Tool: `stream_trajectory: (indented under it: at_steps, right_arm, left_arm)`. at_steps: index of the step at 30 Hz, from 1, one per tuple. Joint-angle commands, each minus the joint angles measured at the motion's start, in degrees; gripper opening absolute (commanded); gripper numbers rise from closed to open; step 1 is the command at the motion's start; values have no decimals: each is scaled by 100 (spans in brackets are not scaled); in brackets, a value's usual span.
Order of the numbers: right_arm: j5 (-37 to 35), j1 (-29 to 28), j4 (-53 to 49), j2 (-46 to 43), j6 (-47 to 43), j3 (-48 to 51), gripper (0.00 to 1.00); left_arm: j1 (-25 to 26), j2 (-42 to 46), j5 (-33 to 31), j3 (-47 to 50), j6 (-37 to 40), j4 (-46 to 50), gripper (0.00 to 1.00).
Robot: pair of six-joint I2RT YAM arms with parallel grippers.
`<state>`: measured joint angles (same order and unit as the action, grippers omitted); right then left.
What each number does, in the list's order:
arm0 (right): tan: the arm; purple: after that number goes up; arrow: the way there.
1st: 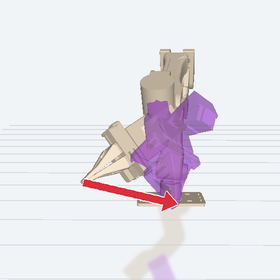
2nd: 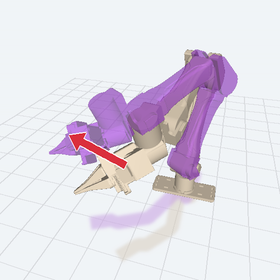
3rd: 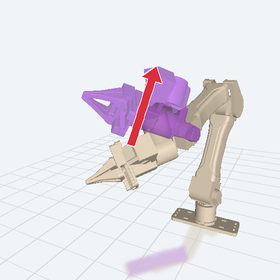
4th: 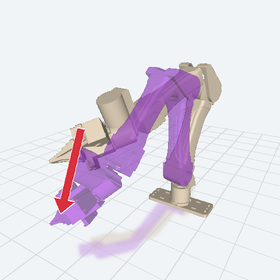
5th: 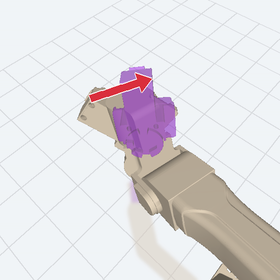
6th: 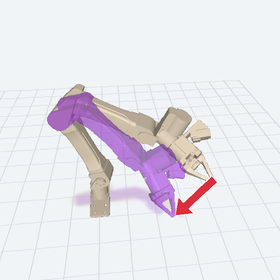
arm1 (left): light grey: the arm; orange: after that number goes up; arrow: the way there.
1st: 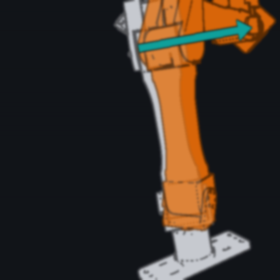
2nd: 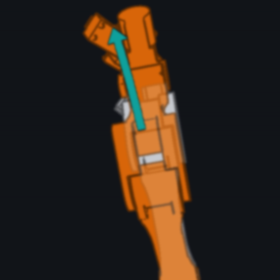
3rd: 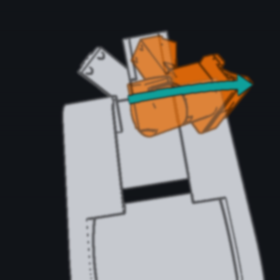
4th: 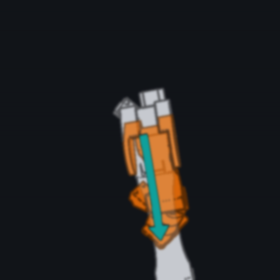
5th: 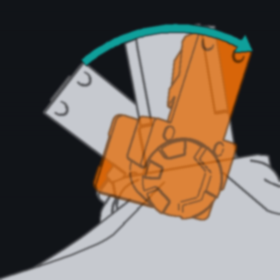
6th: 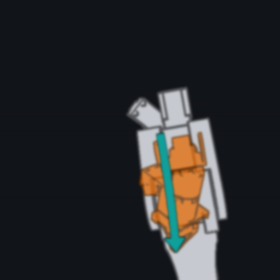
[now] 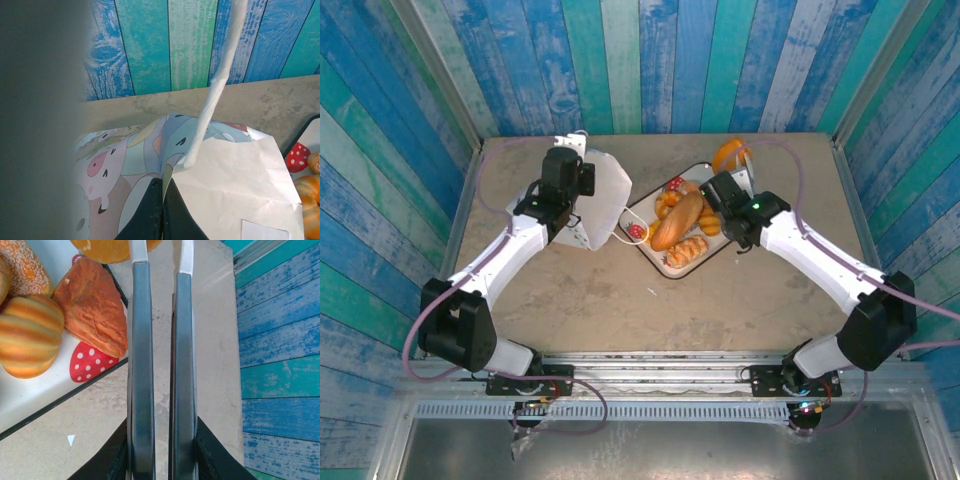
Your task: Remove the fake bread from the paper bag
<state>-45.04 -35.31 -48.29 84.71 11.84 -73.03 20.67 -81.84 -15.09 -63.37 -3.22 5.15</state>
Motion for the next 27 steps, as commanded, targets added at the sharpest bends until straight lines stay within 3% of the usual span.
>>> stream_trajectory:
  at_steps: [1, 16, 27]
  right_arm:
    - [-242, 33, 325, 167, -94, -281, 0]
    - [-603, 50, 500, 1036, -335, -388, 2]
    - [-559, -34, 587, 663, -576, 88, 3]
  left_arm:
    - [-19, -32, 131, -140, -73, -104, 0]
    - [-23, -59, 345, -140, -152, -145, 0]
    - [-18, -93, 393, -175, -173, -166, 0]
